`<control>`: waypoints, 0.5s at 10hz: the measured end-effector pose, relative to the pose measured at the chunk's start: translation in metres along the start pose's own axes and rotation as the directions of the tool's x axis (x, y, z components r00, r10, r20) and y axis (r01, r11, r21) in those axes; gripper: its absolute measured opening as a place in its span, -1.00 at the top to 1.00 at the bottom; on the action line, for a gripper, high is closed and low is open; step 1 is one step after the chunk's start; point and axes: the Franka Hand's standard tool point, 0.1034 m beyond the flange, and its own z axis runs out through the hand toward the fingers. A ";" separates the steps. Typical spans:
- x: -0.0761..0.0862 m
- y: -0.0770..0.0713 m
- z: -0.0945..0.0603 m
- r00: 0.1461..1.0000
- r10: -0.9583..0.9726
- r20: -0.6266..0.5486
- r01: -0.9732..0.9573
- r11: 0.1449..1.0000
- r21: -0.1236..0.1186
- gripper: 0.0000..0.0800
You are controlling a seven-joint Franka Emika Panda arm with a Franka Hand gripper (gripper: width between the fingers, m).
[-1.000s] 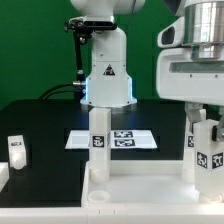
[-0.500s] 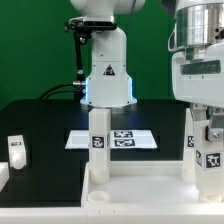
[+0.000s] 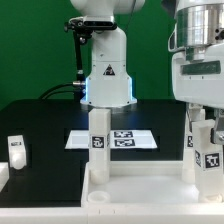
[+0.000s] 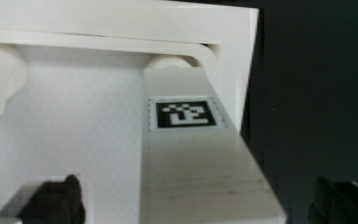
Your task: Assemble desk
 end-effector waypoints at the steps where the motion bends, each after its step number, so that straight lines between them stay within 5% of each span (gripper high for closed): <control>1: 0.000 0.000 0.000 1.000 0.000 0.000 0.000 1.000 0.000 -0.62; 3: -0.005 0.002 0.004 0.990 0.138 0.003 -0.138 0.990 -0.005 -0.62; 5: -0.001 -0.012 0.001 0.993 0.114 0.020 -0.116 0.987 0.111 -0.62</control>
Offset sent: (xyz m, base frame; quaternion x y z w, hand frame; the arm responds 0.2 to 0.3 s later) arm 0.0087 0.0094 0.0011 0.1150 -0.0987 -0.0316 0.9879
